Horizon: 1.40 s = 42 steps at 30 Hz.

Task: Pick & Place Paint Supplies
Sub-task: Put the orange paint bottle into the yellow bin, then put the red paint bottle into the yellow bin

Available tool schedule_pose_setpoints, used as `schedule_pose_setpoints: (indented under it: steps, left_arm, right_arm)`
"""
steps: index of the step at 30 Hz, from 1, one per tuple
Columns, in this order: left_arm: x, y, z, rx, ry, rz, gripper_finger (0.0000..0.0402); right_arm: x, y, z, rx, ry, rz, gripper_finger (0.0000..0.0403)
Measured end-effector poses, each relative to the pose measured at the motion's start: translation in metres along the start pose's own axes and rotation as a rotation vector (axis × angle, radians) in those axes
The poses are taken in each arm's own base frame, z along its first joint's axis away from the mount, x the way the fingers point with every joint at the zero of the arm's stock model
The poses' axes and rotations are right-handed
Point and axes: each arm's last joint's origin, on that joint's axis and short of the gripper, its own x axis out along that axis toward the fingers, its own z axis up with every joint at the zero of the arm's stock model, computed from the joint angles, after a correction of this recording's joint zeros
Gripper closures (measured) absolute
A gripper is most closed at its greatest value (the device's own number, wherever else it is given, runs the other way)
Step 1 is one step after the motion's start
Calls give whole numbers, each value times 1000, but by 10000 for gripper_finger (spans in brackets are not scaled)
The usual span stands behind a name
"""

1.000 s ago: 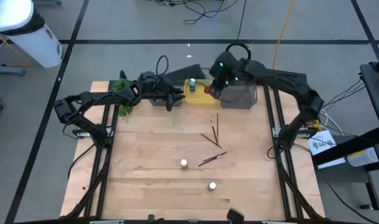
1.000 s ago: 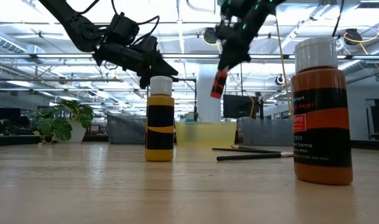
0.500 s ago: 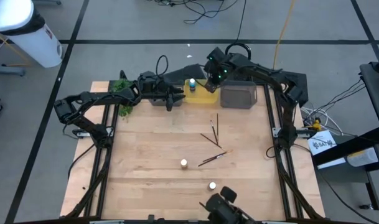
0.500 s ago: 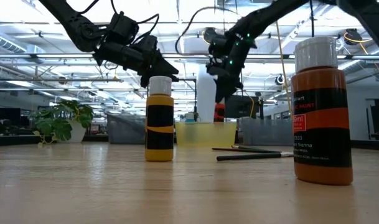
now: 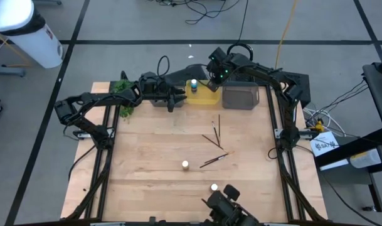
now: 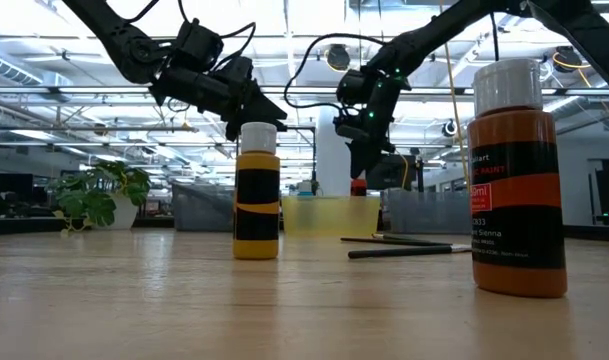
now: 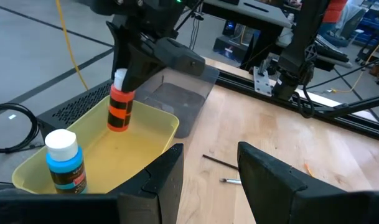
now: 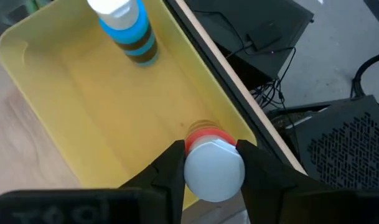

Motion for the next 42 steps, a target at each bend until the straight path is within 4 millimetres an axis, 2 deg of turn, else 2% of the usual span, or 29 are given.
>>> schedule_pose_setpoints:
  steps: [10, 14, 22, 25, 30, 35, 39, 42]
  left_arm:
    - [0, 0, 0, -1, 0, 0, 238]
    - [0, 0, 0, -1, 1, 0, 238]
    - [0, 0, 0, -1, 1, 0, 238]
    - [0, 0, 0, -1, 1, 0, 238]
    - [0, 0, 0, -2, 1, -1, 238]
    - [0, -1, 0, -1, 2, -4, 238]
    - [1, -3, 0, 1, 3, -11, 238]
    - [2, -5, -1, 3, 4, -16, 238]
  right_arm:
    - [21, 7, -13, -13, 11, 9, 293]
    - [28, 7, -16, -17, -19, 6, 275]
    - [29, 9, -17, -23, -14, 7, 234]
    - [23, 9, -17, -23, -20, 3, 226]
    - [-5, 11, -14, -23, -76, 1, 218]
    - [-49, 23, -17, -48, -124, 15, 216]
    - [-90, 52, -25, -112, -160, 129, 216]
    - [-122, 85, -35, -179, -190, 268, 216]
